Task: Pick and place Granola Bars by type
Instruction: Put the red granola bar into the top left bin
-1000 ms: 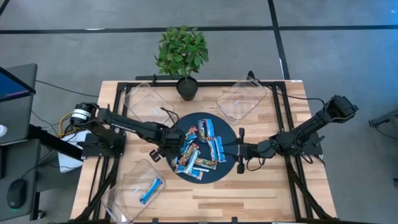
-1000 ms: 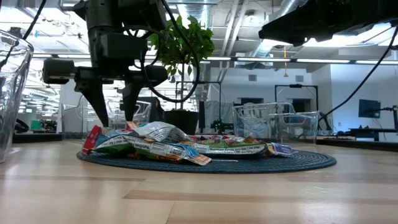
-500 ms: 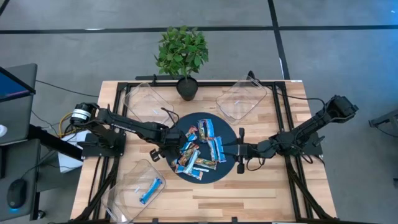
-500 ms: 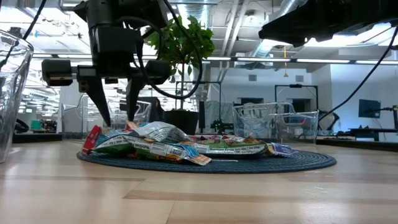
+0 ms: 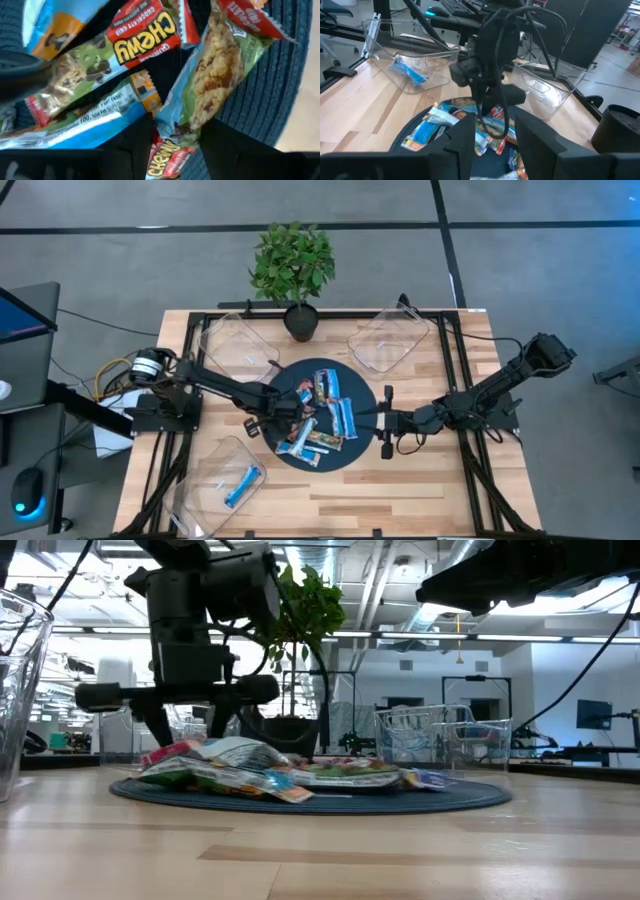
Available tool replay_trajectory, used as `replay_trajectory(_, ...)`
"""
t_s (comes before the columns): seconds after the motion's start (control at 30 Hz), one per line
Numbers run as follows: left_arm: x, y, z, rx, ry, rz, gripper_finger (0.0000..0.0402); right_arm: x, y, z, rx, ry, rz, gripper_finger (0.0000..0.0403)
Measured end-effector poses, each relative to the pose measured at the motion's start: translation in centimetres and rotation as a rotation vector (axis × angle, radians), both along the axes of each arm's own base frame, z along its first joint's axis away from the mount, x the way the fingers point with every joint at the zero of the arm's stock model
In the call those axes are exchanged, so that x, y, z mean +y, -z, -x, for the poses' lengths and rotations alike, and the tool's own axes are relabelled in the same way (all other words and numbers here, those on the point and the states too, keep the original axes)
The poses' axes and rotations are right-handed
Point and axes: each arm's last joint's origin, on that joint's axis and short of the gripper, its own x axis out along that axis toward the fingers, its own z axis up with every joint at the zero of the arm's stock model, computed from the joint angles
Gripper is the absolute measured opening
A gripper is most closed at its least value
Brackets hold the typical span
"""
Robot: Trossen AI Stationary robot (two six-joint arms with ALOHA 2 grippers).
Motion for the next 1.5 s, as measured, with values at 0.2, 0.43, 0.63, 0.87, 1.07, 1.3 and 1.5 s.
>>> replay_trajectory(0.2,0.0,-0.4,-0.4,-0.001,-0.057,-0.008,0.0146,0.0,0.0,0.0,0.003,0.0,0.002,0.0131)
replay_trajectory(0.43,-0.1,-1.1,-1.0,-0.029,-0.084,-0.001,0.0115,0.0,0.0,0.0,0.003,0.0,0.002,0.0131)
replay_trajectory(0.63,-0.2,-2.4,-1.8,-0.053,-0.147,0.015,0.0078,0.0,0.1,0.0,0.006,0.0,0.003,0.0131)
replay_trajectory(0.87,-0.5,-5.8,-2.9,-0.045,-0.267,0.066,0.007,0.0,0.1,0.0,0.007,0.0,0.003,0.0131)
replay_trajectory(1.07,-0.4,-9.3,-3.2,-0.01,-0.358,0.027,0.0069,0.0,0.1,0.0,0.007,0.0,0.003,0.0131)
replay_trajectory(1.3,0.8,-12.0,-2.3,-0.027,-0.459,-0.224,0.0068,0.0,0.1,0.0,0.008,0.0,0.004,0.0131)
replay_trajectory(1.5,4.0,-14.1,-0.3,-0.073,-0.683,-0.389,0.0068,0.0,0.3,0.1,0.024,0.002,0.001,0.0131)
